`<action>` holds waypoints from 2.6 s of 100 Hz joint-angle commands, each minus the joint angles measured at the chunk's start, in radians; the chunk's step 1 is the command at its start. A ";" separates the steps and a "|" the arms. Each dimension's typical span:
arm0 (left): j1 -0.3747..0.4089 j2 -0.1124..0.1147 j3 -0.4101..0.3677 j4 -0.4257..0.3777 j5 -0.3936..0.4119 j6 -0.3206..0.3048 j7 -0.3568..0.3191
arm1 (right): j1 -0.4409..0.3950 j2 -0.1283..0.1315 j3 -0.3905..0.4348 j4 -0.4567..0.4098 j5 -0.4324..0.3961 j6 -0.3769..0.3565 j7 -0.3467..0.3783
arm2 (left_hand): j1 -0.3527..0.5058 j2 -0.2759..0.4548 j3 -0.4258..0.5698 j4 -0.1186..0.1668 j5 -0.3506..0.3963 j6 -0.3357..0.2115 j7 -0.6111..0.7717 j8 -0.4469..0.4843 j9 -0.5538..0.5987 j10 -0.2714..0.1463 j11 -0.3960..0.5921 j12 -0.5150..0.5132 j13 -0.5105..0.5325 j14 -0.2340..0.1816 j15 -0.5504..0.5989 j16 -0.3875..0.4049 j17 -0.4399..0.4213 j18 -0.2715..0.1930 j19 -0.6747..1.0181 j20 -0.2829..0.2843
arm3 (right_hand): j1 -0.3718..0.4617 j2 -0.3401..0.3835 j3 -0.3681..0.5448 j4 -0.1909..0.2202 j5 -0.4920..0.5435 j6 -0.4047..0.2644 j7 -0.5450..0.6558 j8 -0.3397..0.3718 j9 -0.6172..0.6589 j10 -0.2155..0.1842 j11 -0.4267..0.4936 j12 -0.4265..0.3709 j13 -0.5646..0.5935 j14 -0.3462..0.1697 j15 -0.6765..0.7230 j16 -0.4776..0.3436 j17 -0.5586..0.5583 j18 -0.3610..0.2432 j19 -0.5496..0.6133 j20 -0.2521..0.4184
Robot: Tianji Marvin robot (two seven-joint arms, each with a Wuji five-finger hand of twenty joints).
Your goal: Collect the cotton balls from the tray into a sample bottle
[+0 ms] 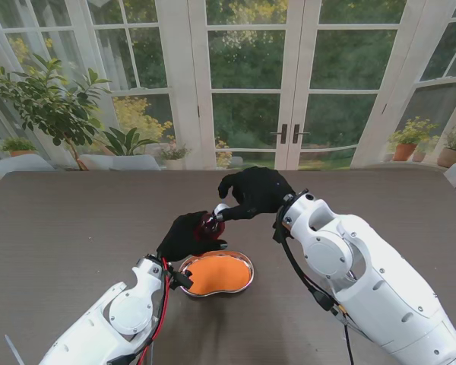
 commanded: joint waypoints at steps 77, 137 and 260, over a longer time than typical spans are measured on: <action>0.000 -0.003 0.001 -0.002 -0.013 0.002 -0.029 | 0.033 -0.010 -0.014 0.061 0.024 -0.130 -0.057 | 0.158 0.227 0.140 0.011 0.123 -0.224 0.072 0.019 0.057 -0.091 0.004 -0.023 -0.003 0.023 0.018 0.012 -0.044 -0.022 0.000 0.004 | 0.300 -0.513 0.350 -0.002 0.098 -0.217 0.078 -0.048 -0.025 -0.027 0.069 -0.012 0.017 -0.064 0.052 0.038 0.033 -0.021 -0.010 0.004; 0.000 -0.002 0.000 0.000 -0.012 -0.001 -0.029 | 0.046 -0.015 -0.036 0.075 0.052 -0.135 -0.057 | 0.158 0.228 0.140 0.011 0.122 -0.224 0.071 0.019 0.056 -0.089 0.004 -0.028 -0.006 0.026 0.017 0.011 -0.045 -0.020 -0.001 0.004 | 0.366 -0.511 0.336 -0.118 0.225 -0.221 0.158 -0.138 0.070 -0.031 0.065 0.034 0.015 -0.054 0.162 0.064 0.067 -0.004 0.009 -0.007; 0.000 -0.002 -0.002 0.002 -0.010 -0.006 -0.028 | 0.060 -0.003 -0.076 0.041 0.021 -0.012 0.024 | 0.159 0.228 0.138 0.011 0.123 -0.224 0.070 0.019 0.055 -0.088 0.005 -0.031 -0.005 0.027 0.018 0.012 -0.044 -0.019 0.000 0.005 | 0.168 -0.048 0.121 0.033 0.397 -0.047 0.232 0.023 0.226 -0.019 0.100 0.032 0.015 -0.055 0.296 0.106 0.120 0.009 0.069 -0.007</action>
